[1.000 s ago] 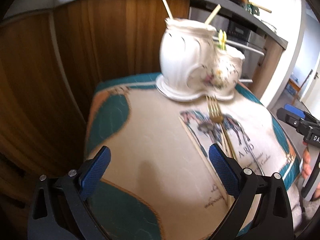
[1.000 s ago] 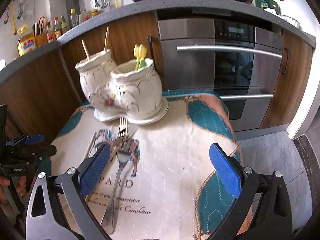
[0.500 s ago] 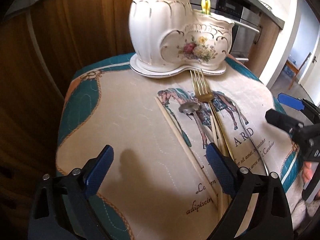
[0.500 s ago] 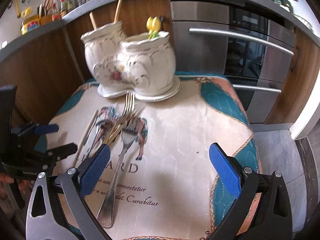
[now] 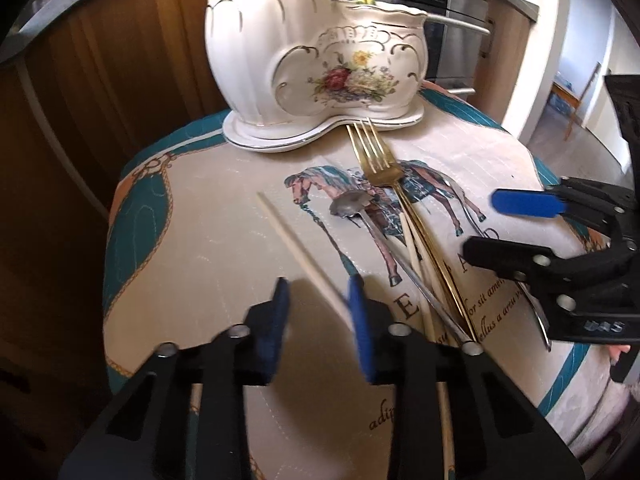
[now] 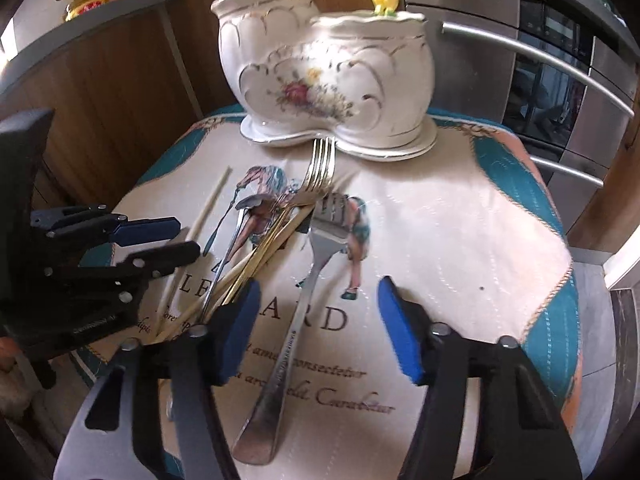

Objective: Organize utensils
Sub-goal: 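Grasp a wooden chopstick with the left tool while the right grasps a silver fork, then lift the chopstick with the left tool while the right lifts the fork toward the holder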

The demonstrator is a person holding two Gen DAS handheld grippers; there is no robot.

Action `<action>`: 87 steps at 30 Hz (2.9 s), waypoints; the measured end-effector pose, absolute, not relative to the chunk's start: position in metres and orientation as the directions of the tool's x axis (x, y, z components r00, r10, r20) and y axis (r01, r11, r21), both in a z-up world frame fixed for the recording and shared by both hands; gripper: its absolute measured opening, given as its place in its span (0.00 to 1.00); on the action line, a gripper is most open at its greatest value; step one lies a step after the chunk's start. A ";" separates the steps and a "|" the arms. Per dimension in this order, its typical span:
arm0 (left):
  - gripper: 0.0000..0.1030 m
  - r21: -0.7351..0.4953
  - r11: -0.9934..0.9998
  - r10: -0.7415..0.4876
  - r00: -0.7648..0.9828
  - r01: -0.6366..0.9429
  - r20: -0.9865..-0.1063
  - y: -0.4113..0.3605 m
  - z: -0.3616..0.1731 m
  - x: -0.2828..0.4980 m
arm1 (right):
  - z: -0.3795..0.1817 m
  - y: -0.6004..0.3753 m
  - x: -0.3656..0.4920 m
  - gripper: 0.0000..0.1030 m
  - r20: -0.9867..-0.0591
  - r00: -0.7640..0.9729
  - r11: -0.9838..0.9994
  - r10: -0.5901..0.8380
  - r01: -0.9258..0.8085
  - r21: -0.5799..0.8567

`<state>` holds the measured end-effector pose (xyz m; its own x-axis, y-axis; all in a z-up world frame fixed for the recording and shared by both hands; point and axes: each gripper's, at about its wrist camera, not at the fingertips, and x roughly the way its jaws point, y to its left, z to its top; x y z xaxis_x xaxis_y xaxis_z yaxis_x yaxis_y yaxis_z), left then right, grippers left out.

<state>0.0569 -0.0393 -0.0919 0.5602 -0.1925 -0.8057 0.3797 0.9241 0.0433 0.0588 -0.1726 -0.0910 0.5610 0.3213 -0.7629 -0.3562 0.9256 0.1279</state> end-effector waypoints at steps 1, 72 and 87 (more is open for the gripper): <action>0.22 0.045 0.921 -0.195 0.558 0.387 -0.806 -0.039 -0.092 0.057 | -0.092 -0.172 0.061 0.51 -0.766 0.558 0.927 0.319 -0.353 0.128; 0.06 -0.113 0.905 -0.425 0.889 0.411 -0.169 0.001 0.102 0.126 | 0.087 -0.202 0.118 0.05 -0.268 0.895 0.933 0.357 -0.331 0.138; 0.06 -0.174 0.914 -0.390 0.912 0.366 -0.129 -0.023 0.059 0.196 | 0.055 -0.208 0.178 0.05 -0.334 0.878 0.936 0.342 -0.289 0.198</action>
<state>0.1964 -0.0227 0.0594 0.9120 -0.3895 -0.1288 0.3659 0.9142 -0.1739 0.1778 -0.2080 0.0547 0.8782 0.3422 -0.3341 -0.2894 0.9364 0.1983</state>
